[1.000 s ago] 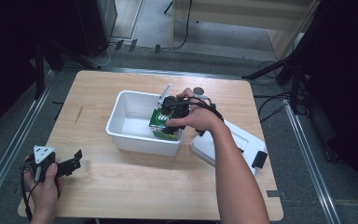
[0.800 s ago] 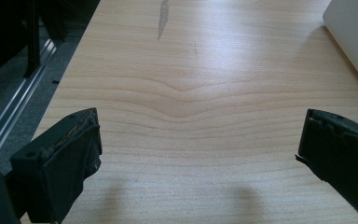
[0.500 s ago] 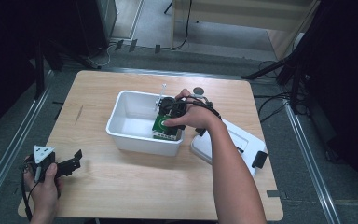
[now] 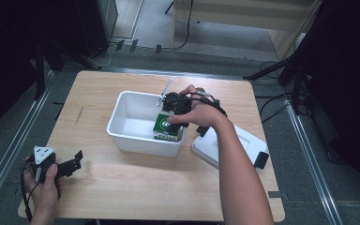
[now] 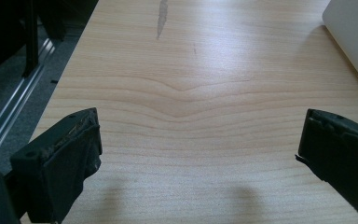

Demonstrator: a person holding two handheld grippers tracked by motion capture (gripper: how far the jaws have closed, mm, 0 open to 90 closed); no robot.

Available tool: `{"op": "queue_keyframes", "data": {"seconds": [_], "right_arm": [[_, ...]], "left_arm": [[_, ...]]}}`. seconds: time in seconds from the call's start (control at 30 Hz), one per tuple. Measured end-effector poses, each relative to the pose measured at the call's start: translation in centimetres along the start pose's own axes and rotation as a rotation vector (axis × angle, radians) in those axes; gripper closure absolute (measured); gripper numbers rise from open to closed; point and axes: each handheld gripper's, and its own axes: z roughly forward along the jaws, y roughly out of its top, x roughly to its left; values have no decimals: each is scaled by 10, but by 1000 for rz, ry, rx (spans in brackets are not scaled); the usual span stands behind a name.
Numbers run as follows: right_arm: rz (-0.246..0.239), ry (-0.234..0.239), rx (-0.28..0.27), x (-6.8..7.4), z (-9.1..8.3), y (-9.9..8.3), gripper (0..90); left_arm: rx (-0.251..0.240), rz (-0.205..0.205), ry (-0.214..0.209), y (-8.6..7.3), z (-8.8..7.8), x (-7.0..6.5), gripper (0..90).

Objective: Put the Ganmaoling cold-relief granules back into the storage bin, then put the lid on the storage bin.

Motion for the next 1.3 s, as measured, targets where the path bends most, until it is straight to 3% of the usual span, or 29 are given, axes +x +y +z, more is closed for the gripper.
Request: {"op": "queue_keyframes", "data": {"seconds": [0.3, 0.57, 0.87, 1.3], "right_arm": [[36, -33, -81, 7, -27, -8, 5], [54, -66, -139, 10, -53, -24, 0], [83, -102, -135, 10, -66, -50, 0], [140, -127, -115, 11, -71, -96, 0]], "left_arm": [[-2, 0, -1, 0, 0, 0, 0], [-4, -2, 1, 0, 0, 0, 0], [-5, -2, 1, -1, -1, 0, 0], [-7, -1, 6, -1, -1, -1, 0]]}}
